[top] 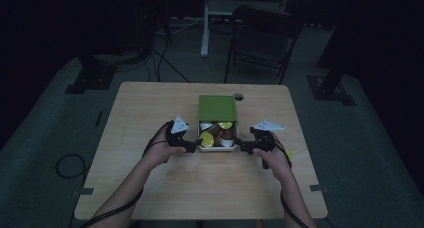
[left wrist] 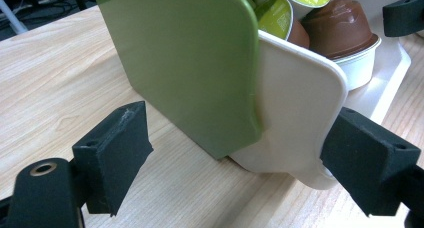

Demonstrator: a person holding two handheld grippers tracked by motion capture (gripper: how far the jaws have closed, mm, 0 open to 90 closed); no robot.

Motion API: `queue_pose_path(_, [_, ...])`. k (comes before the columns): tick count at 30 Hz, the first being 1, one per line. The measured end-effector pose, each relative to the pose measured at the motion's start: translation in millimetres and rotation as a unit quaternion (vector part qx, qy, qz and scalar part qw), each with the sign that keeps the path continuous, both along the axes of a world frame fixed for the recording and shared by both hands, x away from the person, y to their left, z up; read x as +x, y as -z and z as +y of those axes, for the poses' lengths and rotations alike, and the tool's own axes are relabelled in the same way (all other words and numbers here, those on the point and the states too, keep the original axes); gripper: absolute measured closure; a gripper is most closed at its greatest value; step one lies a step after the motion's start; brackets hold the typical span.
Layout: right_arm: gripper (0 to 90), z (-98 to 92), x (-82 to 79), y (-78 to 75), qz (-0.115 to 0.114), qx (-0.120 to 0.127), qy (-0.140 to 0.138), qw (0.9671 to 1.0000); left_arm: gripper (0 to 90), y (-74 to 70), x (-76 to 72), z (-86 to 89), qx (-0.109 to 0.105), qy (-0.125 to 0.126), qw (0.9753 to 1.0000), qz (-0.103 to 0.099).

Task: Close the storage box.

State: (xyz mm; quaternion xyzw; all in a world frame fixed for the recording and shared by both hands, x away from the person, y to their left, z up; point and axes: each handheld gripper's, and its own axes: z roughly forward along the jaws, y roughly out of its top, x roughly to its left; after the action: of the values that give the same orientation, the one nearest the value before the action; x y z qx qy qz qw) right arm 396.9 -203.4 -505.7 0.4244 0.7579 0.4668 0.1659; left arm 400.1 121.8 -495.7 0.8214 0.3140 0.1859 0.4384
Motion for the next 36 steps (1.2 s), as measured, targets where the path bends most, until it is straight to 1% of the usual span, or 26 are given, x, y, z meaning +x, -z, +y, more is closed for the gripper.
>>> queue_pose_path(9, [12.4, 1.1, 3.7, 0.2, -0.002, -0.002, 0.007, 1.0000, 15.2, -0.5, 4.8, -0.5, 0.002, -0.006, 1.0000, -0.002])
queue_pose_path(16, [12.4, 1.9, 6.9, 1.2, 0.001, 0.005, 0.014, 0.9999, 15.3, 0.0, 8.5, -0.6, -0.001, -0.012, 0.9999, -0.003])
queue_pose_path(25, [12.3, 2.8, 11.1, 0.6, 0.001, 0.001, 0.018, 0.9998, 15.2, -0.4, 13.5, -1.2, 0.003, -0.015, 0.9999, -0.006])
queue_pose_path(31, [12.0, 3.4, 13.9, 0.5, 0.002, 0.000, 0.021, 0.9998, 15.2, -1.2, 16.8, -2.4, 0.009, -0.017, 0.9998, -0.010])
queue_pose_path(36, [11.9, 3.7, 16.0, 1.1, 0.003, 0.003, 0.025, 0.9997, 15.2, -1.0, 19.6, -4.0, 0.010, -0.019, 0.9997, -0.012])
